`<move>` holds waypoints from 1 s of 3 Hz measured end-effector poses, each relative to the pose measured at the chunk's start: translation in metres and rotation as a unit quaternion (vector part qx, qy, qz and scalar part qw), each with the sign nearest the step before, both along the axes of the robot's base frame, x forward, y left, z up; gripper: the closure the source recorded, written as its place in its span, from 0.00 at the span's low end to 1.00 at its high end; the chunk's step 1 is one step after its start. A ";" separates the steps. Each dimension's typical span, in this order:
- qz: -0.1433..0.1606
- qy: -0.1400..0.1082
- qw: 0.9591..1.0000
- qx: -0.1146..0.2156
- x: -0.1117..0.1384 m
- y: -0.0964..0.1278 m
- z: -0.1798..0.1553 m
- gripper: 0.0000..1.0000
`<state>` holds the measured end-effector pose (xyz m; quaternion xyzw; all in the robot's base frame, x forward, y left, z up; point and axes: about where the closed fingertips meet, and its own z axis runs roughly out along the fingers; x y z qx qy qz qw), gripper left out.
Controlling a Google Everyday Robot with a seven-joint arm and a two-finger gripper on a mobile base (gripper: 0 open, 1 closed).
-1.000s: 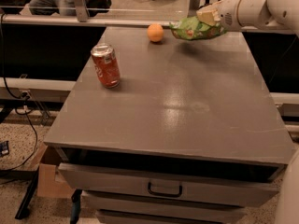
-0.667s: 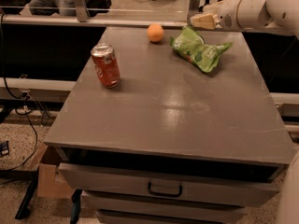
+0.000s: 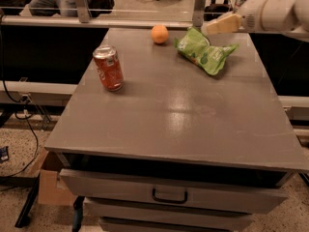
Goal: Move green rice chip bag near orange
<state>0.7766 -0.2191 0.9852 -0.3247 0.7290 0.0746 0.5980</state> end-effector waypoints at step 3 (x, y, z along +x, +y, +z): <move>-0.184 -0.081 0.979 0.026 -0.045 -0.111 0.056 0.00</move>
Offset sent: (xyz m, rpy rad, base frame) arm -0.0723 -0.1807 0.0977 0.0451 -0.2679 -0.6481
